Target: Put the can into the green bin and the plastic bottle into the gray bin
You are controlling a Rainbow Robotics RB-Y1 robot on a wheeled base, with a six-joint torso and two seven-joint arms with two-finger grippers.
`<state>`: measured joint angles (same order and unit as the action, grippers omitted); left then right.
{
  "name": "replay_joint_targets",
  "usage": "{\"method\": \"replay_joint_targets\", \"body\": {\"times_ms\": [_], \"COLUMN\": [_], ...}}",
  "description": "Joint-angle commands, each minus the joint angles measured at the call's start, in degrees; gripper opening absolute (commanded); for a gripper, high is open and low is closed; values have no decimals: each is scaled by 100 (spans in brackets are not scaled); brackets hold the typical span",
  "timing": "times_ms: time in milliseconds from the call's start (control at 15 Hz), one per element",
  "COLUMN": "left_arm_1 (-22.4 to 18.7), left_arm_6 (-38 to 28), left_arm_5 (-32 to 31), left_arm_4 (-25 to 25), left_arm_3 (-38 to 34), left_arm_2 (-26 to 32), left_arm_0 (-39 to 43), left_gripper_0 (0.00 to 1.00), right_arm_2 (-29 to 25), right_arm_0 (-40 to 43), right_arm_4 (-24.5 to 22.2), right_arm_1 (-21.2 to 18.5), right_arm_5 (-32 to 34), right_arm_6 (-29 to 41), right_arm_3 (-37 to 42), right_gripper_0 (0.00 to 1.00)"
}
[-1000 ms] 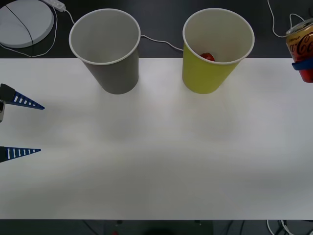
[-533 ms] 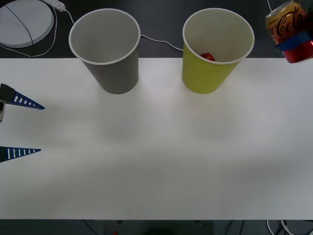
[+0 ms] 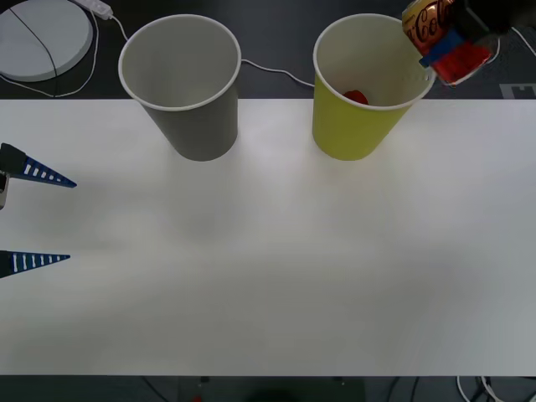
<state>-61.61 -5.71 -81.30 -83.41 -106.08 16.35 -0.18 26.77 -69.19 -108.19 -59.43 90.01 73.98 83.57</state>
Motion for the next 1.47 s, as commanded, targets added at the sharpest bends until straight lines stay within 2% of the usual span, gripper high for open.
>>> {"method": "replay_joint_targets", "body": {"times_ms": [67,200,400,467,600,667,733,800,867,1067,1267,1467], "left_arm_1": [0,0,0,0,0,0,0,0,0,0,0,0], "left_arm_6": [0,0,0,0,0,0,0,0,0,0,0,0], "left_arm_5": [0,0,0,0,0,0,0,0,0,0,0,0], "left_arm_4": [0,0,0,0,0,0,0,0,0,0,0,0], "left_arm_3": [0,0,0,0,0,0,0,0,0,0,0,0], "left_arm_2": [0,0,0,0,0,0,0,0,0,0,0,0], "left_arm_0": [0,0,0,0,0,0,0,0,0,0,0,0], "left_gripper_0": [100,100,100,100,100,100,100,100,100,100,100,100], "right_arm_2": [214,372,390,390,390,390,390,390,390,381,329,-58], "right_arm_0": [-367,-604,-868,-921,-1026,-1035,-1035,-1035,-1035,-1035,-1035,-1017], "right_arm_4": [-229,-475,-1143,-1266,-1416,-1425,-1425,-1425,-1433,-1354,-941,-546], "right_arm_1": [423,722,1276,1408,1592,1627,1636,1645,1645,1592,1346,1056], "right_arm_5": [-1,-1,-1,-1,-1,-1,-1,-1,-1,-1,-1,-1], "right_arm_6": [-59,-59,-165,-191,-358,-375,-402,-481,-578,-797,-929,-1070], "right_arm_3": [-482,-763,-1264,-1414,-1739,-1792,-1792,-1792,-1792,-1792,-1792,-1783], "right_gripper_0": [0,0,0,3,22,38,59,91,100,100,100,100]}}
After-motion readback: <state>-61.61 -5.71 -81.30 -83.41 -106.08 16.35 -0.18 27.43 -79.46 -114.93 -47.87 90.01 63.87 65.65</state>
